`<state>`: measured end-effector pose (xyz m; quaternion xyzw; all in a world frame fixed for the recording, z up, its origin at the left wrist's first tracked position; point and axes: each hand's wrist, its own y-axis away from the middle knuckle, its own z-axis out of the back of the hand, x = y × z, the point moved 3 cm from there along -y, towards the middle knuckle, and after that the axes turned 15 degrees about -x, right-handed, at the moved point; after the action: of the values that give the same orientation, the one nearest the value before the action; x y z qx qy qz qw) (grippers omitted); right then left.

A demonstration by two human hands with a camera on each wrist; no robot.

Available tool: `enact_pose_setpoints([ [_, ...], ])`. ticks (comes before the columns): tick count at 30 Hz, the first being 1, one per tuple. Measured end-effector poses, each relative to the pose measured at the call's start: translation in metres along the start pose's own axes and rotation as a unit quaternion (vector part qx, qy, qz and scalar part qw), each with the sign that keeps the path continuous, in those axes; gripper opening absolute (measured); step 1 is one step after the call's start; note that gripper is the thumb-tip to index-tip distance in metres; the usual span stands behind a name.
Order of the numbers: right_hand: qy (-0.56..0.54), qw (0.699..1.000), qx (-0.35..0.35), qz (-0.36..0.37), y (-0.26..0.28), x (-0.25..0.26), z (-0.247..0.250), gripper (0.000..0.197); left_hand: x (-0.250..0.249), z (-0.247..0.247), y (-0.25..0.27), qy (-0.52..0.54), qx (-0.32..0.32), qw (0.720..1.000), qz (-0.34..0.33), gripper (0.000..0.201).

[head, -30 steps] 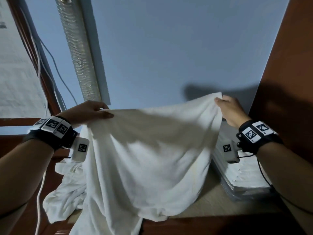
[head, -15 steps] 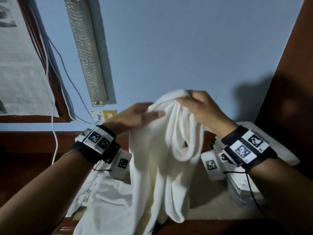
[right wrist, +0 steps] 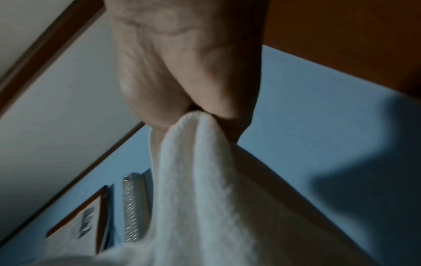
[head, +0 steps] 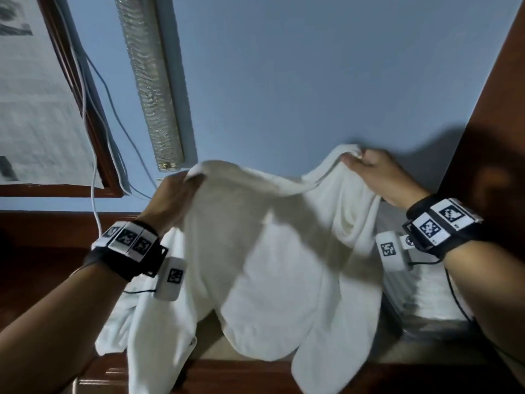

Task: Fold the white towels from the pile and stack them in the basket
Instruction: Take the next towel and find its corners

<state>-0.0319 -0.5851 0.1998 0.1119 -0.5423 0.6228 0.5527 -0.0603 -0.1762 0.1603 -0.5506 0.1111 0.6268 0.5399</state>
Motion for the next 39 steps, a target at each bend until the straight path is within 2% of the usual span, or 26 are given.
enact_pose_setpoints([
  [2, -0.015, 0.997, 0.063, 0.043, 0.015, 0.026, -0.018, 0.052, -0.054, -0.009, 0.014, 0.049, 0.037, 0.995, -0.076, 0.034],
  [5, -0.011, 0.976, 0.193, 0.096, 0.05, 0.072, -0.048, 0.064, -0.127, -0.021, 0.036, 0.1, 0.14, 0.967, -0.186, 0.026],
  [7, -0.048, 0.968, 0.227, 0.099, 0.063, 0.086, -0.06, 0.028, -0.151, -0.024, 0.042, 0.118, 0.19, 0.956, -0.189, 0.02],
  [9, -0.085, 0.968, 0.218, 0.086, 0.065, 0.093, -0.055, 0.048, -0.157, -0.022, 0.045, 0.151, 0.219, 0.948, -0.175, 0.009],
  [10, -0.11, 0.968, 0.209, 0.088, 0.063, 0.094, -0.051, 0.052, -0.155, -0.019, 0.046, 0.163, 0.234, 0.943, -0.17, 0.005],
  [12, -0.147, 0.968, 0.182, 0.092, 0.058, 0.097, -0.038, 0.043, -0.136, -0.016, 0.049, 0.131, 0.271, 0.942, -0.148, 0.02],
  [13, -0.152, 0.971, 0.164, 0.082, 0.053, 0.094, -0.033, 0.043, -0.12, -0.018, 0.051, 0.099, 0.3, 0.941, -0.124, 0.019],
  [15, -0.153, 0.978, 0.128, 0.057, 0.043, 0.087, -0.027, 0.059, -0.092, -0.024, 0.064, 0.035, 0.36, 0.929, -0.08, 0.01],
  [17, -0.174, 0.981, 0.089, 0.021, 0.034, 0.078, -0.024, 0.054, -0.057, -0.032, 0.074, -0.024, 0.401, 0.914, -0.057, 0.007],
  [20, -0.196, 0.979, 0.017, -0.052, 0.024, 0.056, -0.019, 0.02, -0.001, -0.045, 0.086, -0.082, 0.438, 0.895, 0.011, 0.05],
  [21, -0.198, 0.977, -0.002, -0.081, 0.022, 0.046, -0.016, 0.016, 0.016, -0.047, 0.088, -0.106, 0.436, 0.893, 0.024, 0.055],
  [22, -0.194, 0.975, -0.024, -0.109, 0.018, 0.032, -0.014, 0.018, 0.033, -0.047, 0.085, -0.128, 0.426, 0.895, 0.037, 0.053],
  [25, -0.166, 0.967, -0.095, -0.168, 0.006, -0.011, -0.005, 0.027, 0.085, -0.033, 0.07, -0.201, 0.368, 0.907, 0.032, 0.017],
  [29, -0.126, 0.951, -0.178, -0.218, -0.006, -0.063, 0.012, 0.026, 0.147, -0.004, 0.051, -0.281, 0.318, 0.905, 0.022, 0.019],
  [32, -0.084, 0.943, -0.221, -0.233, -0.008, -0.088, 0.012, 0.027, 0.18, 0.019, 0.039, -0.326, 0.221, 0.917, 0.067, 0.021],
  [34, -0.047, 0.945, -0.225, -0.234, -0.007, -0.103, 0.007, 0.039, 0.197, 0.031, 0.026, -0.267, 0.13, 0.947, 0.12, 0.026],
  [36, -0.009, 0.954, -0.204, -0.219, -0.005, -0.114, 0.002, 0.052, 0.202, 0.044, 0.012, -0.12, 0.025, 0.972, 0.202, 0.031],
  [39, 0.114, 0.971, -0.117, -0.176, -0.005, -0.12, -0.006, 0.052, 0.168, 0.053, -0.007, 0.095, -0.089, 0.958, 0.257, 0.023],
])
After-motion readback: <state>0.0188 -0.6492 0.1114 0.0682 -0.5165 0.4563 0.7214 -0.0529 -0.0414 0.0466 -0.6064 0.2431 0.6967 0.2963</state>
